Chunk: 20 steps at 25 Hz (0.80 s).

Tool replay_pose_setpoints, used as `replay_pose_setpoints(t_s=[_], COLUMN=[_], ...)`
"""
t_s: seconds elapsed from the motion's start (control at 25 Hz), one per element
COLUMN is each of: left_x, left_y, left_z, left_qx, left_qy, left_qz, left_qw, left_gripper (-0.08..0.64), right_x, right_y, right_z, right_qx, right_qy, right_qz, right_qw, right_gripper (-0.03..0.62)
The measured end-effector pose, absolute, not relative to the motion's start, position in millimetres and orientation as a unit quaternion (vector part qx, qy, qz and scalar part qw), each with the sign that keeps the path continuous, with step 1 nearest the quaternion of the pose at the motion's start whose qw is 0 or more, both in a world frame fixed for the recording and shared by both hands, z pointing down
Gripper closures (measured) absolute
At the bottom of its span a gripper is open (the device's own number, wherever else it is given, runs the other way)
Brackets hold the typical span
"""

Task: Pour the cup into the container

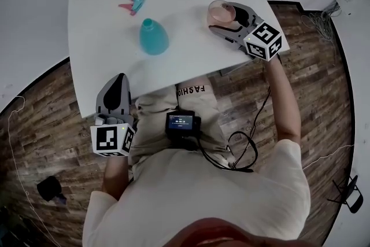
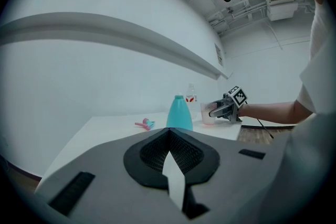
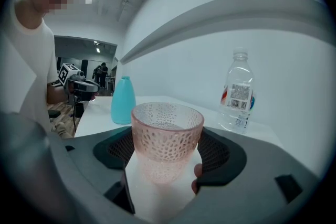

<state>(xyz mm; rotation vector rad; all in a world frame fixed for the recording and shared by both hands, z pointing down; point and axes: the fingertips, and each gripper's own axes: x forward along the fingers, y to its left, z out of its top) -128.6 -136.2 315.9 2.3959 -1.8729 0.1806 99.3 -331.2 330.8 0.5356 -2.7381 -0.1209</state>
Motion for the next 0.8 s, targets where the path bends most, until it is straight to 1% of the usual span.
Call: replay_pose_setpoints(t_s=[0.8], left_x=[-140.9], left_y=[-137.0], left_z=[291.8], left_qx=[0.786], left_qy=[-0.616], left_qz=[0.037], left_qw=[0.023], left_gripper=[0.548], right_x=[77.5], right_y=[-317.5], right_z=[298.7], right_qx=[0.225], right_qy=[-0.951], right_qz=[-0.067], right_qw=[0.201], right_gripper=[0.222])
